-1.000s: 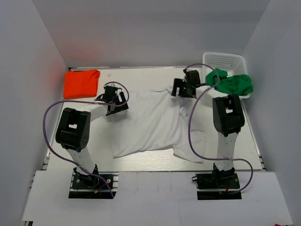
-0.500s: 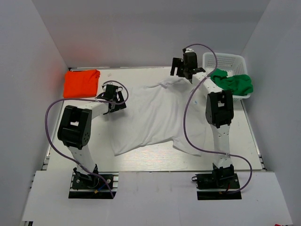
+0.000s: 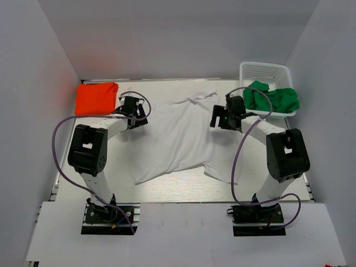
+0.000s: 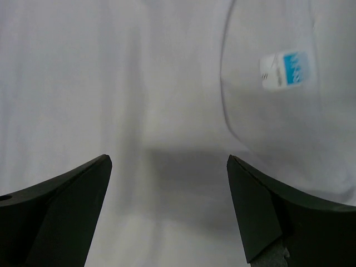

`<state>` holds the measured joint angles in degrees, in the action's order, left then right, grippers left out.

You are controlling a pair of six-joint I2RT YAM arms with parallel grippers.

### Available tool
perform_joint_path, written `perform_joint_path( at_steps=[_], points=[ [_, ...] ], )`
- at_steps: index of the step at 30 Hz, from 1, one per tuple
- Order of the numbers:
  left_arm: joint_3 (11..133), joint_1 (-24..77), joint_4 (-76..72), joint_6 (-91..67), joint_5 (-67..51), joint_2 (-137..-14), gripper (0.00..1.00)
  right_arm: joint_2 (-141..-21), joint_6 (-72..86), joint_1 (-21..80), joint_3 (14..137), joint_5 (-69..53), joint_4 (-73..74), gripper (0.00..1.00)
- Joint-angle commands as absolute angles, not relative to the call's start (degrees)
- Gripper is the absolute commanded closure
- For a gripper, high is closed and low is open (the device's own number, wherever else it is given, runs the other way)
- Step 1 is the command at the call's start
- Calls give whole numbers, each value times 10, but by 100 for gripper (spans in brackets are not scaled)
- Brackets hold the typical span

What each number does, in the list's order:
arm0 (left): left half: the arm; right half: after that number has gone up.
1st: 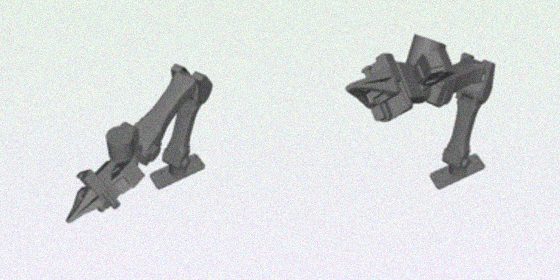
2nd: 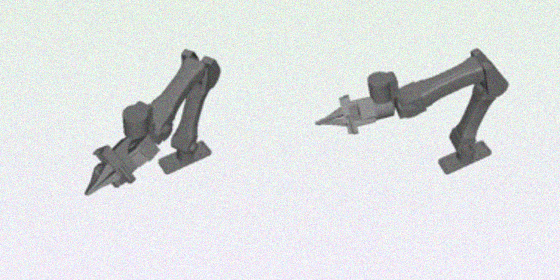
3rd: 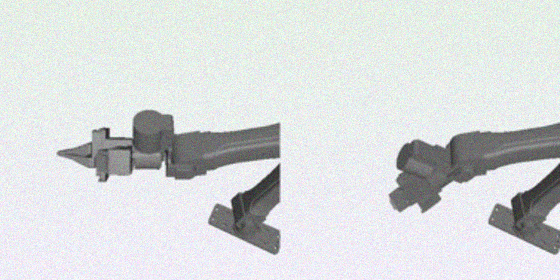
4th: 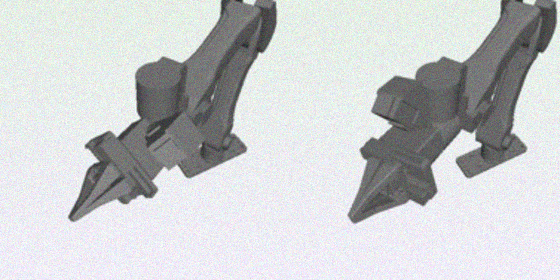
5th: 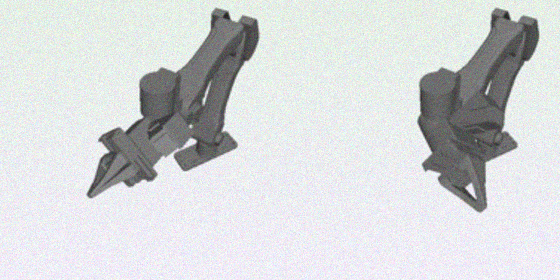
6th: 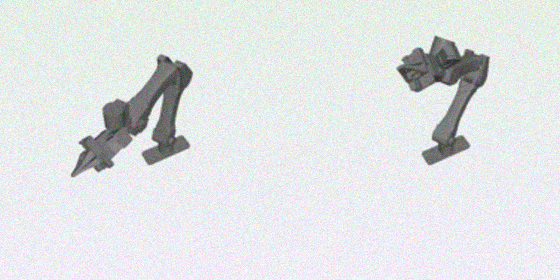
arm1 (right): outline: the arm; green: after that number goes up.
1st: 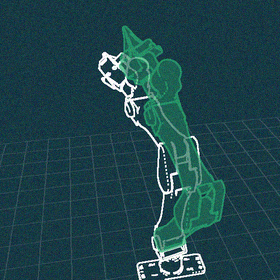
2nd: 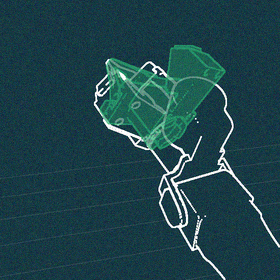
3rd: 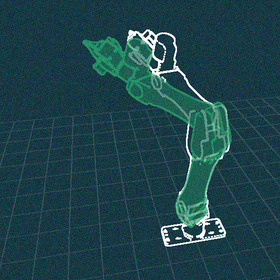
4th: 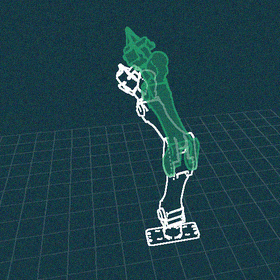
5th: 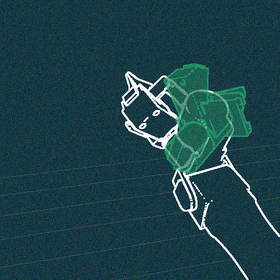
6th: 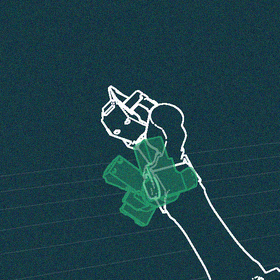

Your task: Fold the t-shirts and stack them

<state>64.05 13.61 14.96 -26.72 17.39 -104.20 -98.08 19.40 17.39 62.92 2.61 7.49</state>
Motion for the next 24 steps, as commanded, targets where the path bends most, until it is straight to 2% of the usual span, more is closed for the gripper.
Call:
perform_joint_path(
  at_steps=[1, 5, 10, 17, 24],
  points=[
    [691, 130, 143, -259, 185, -1054, 0, -981, 228, 179, 588, 6, 30, 10],
    [739, 130, 168, -245, 173, -1098, 0, -997, 257, 177, 570, 44, 17, 10],
    [851, 123, 252, -259, 162, -1179, 2, -1033, 279, 170, 610, 91, 50, 10],
    [1001, 94, 330, -285, 142, -1286, 1, -1035, 279, 169, 598, 75, 29, 10],
    [1209, 89, 410, -297, 117, -1390, 1, -999, 276, 169, 568, 62, 8, 10]
  ],
)
